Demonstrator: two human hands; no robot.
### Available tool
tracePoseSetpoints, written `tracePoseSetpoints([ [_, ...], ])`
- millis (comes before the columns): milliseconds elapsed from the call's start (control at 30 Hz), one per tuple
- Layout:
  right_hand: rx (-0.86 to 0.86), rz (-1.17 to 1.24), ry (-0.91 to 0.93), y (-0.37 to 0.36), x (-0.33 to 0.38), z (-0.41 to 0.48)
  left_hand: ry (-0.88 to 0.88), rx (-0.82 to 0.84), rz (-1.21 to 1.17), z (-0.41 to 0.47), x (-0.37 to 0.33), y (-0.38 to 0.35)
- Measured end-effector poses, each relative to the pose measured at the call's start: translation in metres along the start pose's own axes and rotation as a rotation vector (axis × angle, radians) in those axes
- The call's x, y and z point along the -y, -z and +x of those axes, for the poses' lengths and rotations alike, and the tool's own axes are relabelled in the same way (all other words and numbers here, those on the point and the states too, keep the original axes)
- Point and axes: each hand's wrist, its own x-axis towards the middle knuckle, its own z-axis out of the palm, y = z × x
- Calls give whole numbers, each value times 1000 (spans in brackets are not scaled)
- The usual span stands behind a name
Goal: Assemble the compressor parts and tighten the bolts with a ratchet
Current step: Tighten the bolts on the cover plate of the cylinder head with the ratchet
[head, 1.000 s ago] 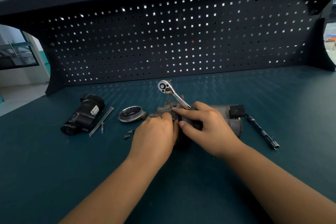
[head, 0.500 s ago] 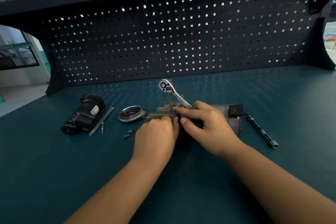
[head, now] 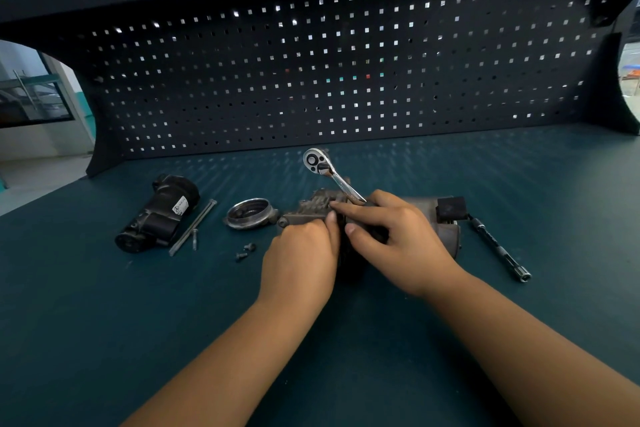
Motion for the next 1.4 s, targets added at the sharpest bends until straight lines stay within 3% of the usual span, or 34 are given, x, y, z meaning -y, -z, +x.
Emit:
tracePoseSetpoints([
  [500, -4, -38, 35, -2, -4, 0, 9, 39, 22, -2, 0, 4],
  [700, -18, -193, 109, -5, -5, 0, -8, 24, 50, -2, 2, 4],
  [833, 20, -421, 125, -8, -7, -1, -8, 36, 51, -1, 2, 3],
  [967, -83, -584, 128, -17, -6, -1, 0, 30, 23, -2, 2, 5],
  [1133, -179, -561, 91, -27, -9, 0, -10, 15, -1, -2, 3, 7],
  [1400, -192, -482, 88, -27, -11, 1, -14, -5, -27, -3, 6, 7],
])
